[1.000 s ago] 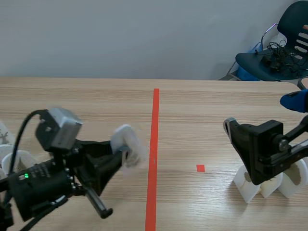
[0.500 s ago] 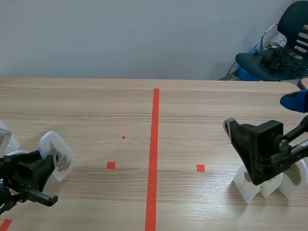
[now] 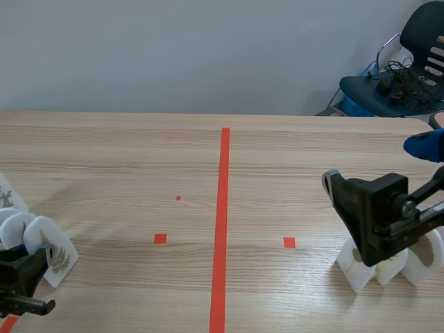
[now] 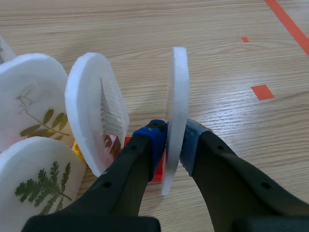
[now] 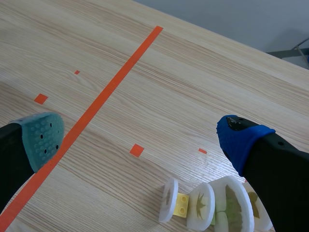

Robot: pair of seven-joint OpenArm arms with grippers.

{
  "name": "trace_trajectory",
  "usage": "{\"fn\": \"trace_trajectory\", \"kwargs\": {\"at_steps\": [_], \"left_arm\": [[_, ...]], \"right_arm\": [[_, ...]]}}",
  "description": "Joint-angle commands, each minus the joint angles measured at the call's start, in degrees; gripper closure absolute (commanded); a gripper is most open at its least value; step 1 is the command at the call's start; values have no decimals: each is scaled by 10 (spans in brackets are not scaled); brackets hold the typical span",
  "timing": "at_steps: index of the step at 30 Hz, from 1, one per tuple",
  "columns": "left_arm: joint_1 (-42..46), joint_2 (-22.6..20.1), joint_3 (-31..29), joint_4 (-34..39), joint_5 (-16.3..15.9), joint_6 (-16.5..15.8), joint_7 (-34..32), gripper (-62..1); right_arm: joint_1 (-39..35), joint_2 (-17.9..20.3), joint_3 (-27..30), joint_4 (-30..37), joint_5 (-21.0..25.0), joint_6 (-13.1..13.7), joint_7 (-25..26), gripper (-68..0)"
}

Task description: Do the leaf sorting experiment

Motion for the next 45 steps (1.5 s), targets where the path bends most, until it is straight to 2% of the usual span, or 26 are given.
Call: {"fn": "trace_trajectory", "kwargs": {"at_steps": [1,4,6,8,11,13,15,17,20,21,25,37,45], "left_arm": [[-2,-2,-3,13,-5,-2,-12,-166],[-2,-5,-3,14,-18,-5,-19,-272],[-2,-8,-5,19,-35,-14,-18,-319],[-1,-9,-15,30,-45,-34,-12,-334],[2,-16,-45,65,-69,-86,10,-335],[9,-20,-74,102,-97,-116,39,-338],[19,-26,-106,146,-141,-148,73,-382],[31,-29,-140,192,-189,-181,102,-460],[49,-35,-175,252,-232,-188,134,-597],[55,-37,-179,269,-234,-188,139,-623],[67,-46,-169,320,-233,-188,195,-623],[67,-47,-69,323,-229,-188,198,-623],[67,-47,-60,323,-229,-188,198,-623]], "right_arm": [[8,3,7,-1,4,-2,10,-679],[8,3,7,-1,4,-2,11,-679],[8,3,7,-1,4,-2,11,-679],[8,2,7,-1,4,-2,11,-679],[8,1,7,-1,4,-2,11,-679],[8,1,7,-1,4,-2,11,-679],[8,1,7,-1,4,-3,11,-679],[8,1,7,-1,4,-3,11,-679],[8,1,7,-1,4,-3,11,-679],[8,2,7,-1,4,-3,11,-679],[8,2,7,-1,4,-5,11,-679],[8,2,7,-1,4,-5,11,-679],[8,2,7,-1,6,-5,12,-679]]}}
